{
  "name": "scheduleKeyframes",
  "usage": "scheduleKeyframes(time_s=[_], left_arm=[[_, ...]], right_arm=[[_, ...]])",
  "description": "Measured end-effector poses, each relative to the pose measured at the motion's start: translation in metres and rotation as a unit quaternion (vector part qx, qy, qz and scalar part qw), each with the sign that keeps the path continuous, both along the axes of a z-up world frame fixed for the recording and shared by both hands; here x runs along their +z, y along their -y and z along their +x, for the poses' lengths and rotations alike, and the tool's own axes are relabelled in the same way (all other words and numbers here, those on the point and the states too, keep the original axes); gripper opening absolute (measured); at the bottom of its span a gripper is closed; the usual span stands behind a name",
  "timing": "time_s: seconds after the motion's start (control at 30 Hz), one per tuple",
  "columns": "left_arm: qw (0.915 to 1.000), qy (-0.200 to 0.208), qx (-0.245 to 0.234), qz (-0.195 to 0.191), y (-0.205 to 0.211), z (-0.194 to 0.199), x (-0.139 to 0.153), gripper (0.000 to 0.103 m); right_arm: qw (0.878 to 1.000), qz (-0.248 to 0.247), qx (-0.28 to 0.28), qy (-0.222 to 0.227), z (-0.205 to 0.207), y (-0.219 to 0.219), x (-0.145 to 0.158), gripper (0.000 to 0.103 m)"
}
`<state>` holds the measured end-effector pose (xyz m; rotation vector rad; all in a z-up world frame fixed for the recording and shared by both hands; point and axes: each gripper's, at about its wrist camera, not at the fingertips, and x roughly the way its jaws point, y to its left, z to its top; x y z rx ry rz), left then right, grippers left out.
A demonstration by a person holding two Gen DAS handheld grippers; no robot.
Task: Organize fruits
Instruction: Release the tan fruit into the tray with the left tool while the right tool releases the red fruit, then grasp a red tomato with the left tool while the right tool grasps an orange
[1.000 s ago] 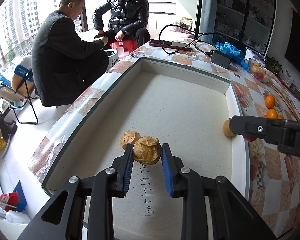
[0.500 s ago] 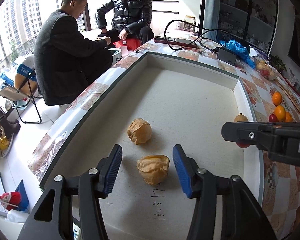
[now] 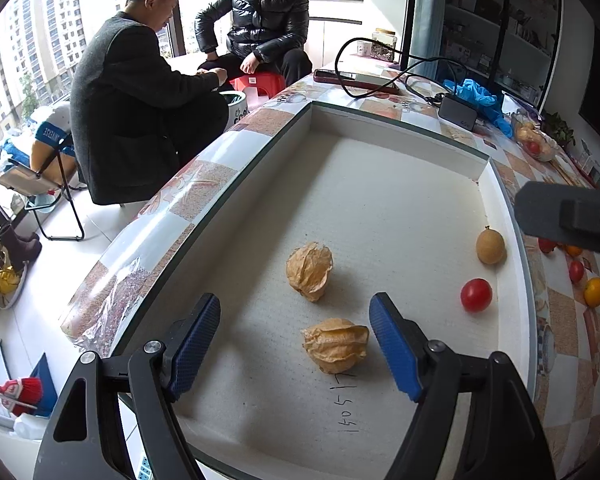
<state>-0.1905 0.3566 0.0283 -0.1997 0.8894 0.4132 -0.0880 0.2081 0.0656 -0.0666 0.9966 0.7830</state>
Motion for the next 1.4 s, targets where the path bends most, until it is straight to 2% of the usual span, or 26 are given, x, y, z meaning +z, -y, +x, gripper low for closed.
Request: scheduleKeyframes(time_s=[0.2, 0.4, 0.5, 0.6, 0.73, 0.8, 0.83, 0.87, 0.9, 0.93, 1.17, 1.23, 1.27, 1.3, 1.33, 1.37, 1.4], left_arm=[[0.9995, 0.012, -0.027, 0.008, 0.024, 0.003, 0.019, 0.08], [0.9942, 0.029, -0.101, 0.021, 0.077, 0.015, 0.039, 0.08], [0.9892, 0.03, -0.142, 0.018, 0.11, 0.029, 0.044, 0.08], [0.9867, 0.021, -0.161, 0.01, 0.136, 0.046, 0.042, 0.08], [0.9862, 0.01, -0.165, 0.005, 0.158, 0.07, 0.037, 0.08], [0.9867, 0.003, -0.163, 0.001, 0.165, 0.08, 0.031, 0.08], [0.987, 0.0, -0.161, 0.0, 0.167, 0.086, 0.028, 0.08], [0.9873, -0.002, -0.159, 0.001, 0.169, 0.092, 0.026, 0.08], [0.9876, -0.004, -0.157, 0.003, 0.172, 0.099, 0.023, 0.08], [0.9879, -0.008, -0.154, 0.006, 0.175, 0.105, 0.02, 0.08], [0.9891, -0.027, -0.143, 0.02, 0.193, 0.146, -0.005, 0.08], [0.9894, -0.032, -0.139, 0.027, 0.196, 0.155, -0.011, 0.075], [0.9893, -0.038, -0.138, 0.027, 0.196, 0.159, -0.015, 0.064], [0.9899, -0.024, -0.138, 0.019, 0.195, 0.158, -0.015, 0.049], [0.9894, -0.023, -0.143, 0.015, 0.197, 0.157, -0.015, 0.039], [0.9884, -0.025, -0.148, 0.022, 0.199, 0.155, -0.013, 0.027], [0.9877, -0.028, -0.15, 0.032, 0.203, 0.15, -0.012, 0.027]], right_arm=[[0.997, -0.037, -0.06, 0.035, 0.008, 0.062, 0.0, 0.102], [0.983, -0.094, -0.135, 0.078, 0.007, 0.144, -0.013, 0.102], [0.98, -0.107, -0.156, 0.06, 0.014, 0.172, -0.031, 0.102], [0.982, -0.102, -0.157, 0.038, 0.023, 0.185, -0.047, 0.102], [0.983, -0.105, -0.149, 0.037, 0.031, 0.183, -0.06, 0.102], [0.982, -0.107, -0.146, 0.052, 0.03, 0.18, -0.06, 0.1], [0.981, -0.114, -0.146, 0.065, 0.029, 0.179, -0.059, 0.086], [0.979, -0.12, -0.145, 0.076, 0.029, 0.178, -0.058, 0.064], [0.98, -0.118, -0.139, 0.08, 0.028, 0.178, -0.057, 0.055], [0.981, -0.116, -0.133, 0.082, 0.029, 0.179, -0.057, 0.039], [0.984, -0.073, -0.146, 0.065, 0.023, 0.213, -0.056, 0.037], [0.984, -0.068, -0.151, 0.063, 0.019, 0.222, -0.057, 0.037], [0.984, -0.065, -0.154, 0.062, 0.018, 0.225, -0.056, 0.037], [0.984, -0.062, -0.158, 0.061, 0.016, 0.228, -0.056, 0.037], [0.983, -0.06, -0.162, 0.061, 0.015, 0.231, -0.056, 0.037], [0.983, -0.059, -0.165, 0.061, 0.014, 0.233, -0.056, 0.037], [0.982, -0.058, -0.169, 0.061, 0.012, 0.235, -0.056, 0.037]])
